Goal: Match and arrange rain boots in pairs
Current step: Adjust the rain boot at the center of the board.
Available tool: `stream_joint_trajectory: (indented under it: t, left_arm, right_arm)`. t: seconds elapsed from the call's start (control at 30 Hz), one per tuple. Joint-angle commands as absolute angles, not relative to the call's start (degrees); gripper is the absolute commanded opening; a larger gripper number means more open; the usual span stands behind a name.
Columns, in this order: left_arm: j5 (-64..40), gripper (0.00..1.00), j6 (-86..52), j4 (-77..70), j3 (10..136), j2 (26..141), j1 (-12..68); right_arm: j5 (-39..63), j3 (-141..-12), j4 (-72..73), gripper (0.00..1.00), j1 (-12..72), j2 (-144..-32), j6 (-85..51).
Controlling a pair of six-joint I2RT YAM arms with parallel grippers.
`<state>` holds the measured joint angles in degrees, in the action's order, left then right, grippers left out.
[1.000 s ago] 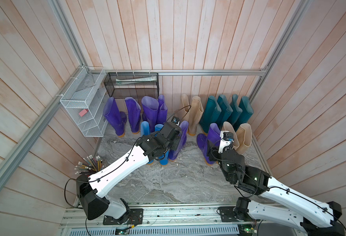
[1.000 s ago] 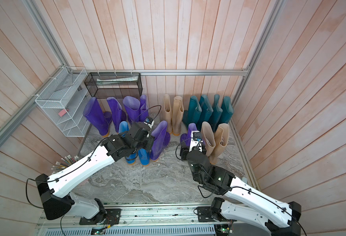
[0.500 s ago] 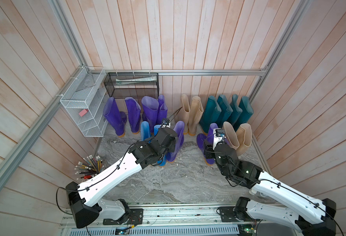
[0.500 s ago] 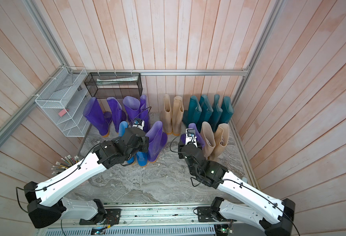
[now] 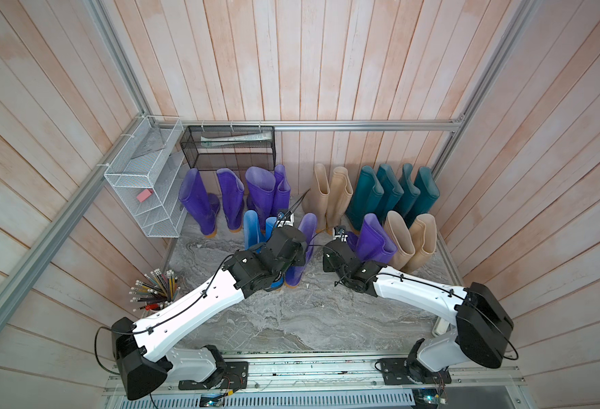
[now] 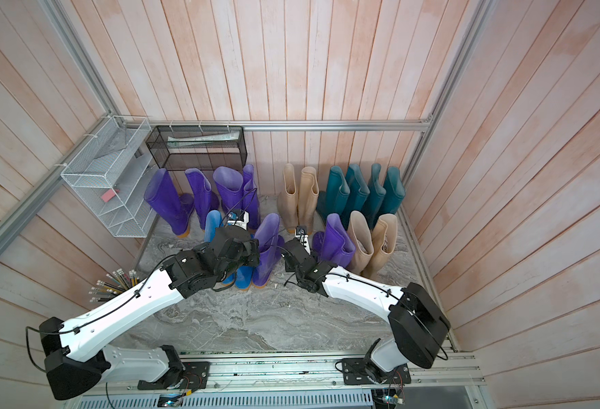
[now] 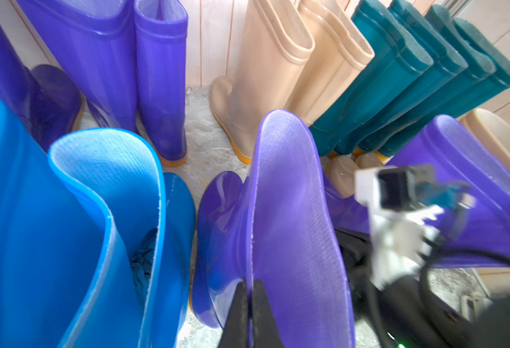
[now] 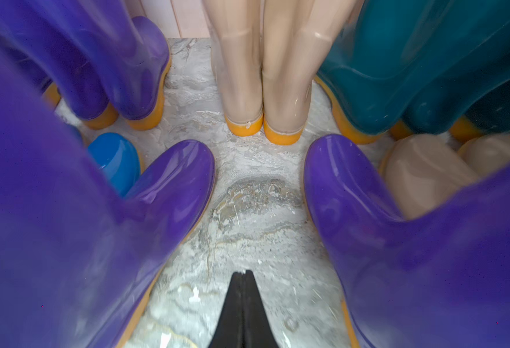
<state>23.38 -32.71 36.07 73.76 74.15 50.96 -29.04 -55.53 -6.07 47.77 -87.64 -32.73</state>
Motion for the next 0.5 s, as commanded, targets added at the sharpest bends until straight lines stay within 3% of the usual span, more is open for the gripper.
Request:
stream_joint_trajectory:
  t: [0.0,0.2,0.47]
  left_arm:
    - [20.12,0.0,-33.86,29.38,72.75,72.5,50.75]
    - [15.9,0.0,-33.4,27.43,72.19,73.14,48.94]
    - [19.11,0.0,-32.47,27.46,65.73,69.97,46.56]
  right_arm:
    - [-22.22,-56.52,-0.2,0.0,44.9,-92.17,-35.98]
    - [-16.56,-60.94,3.22,0.0,43.64,-98.32,-33.46]
    - [-8.78,-61.79,3.61,0.0,42.79,-100.8,-31.96]
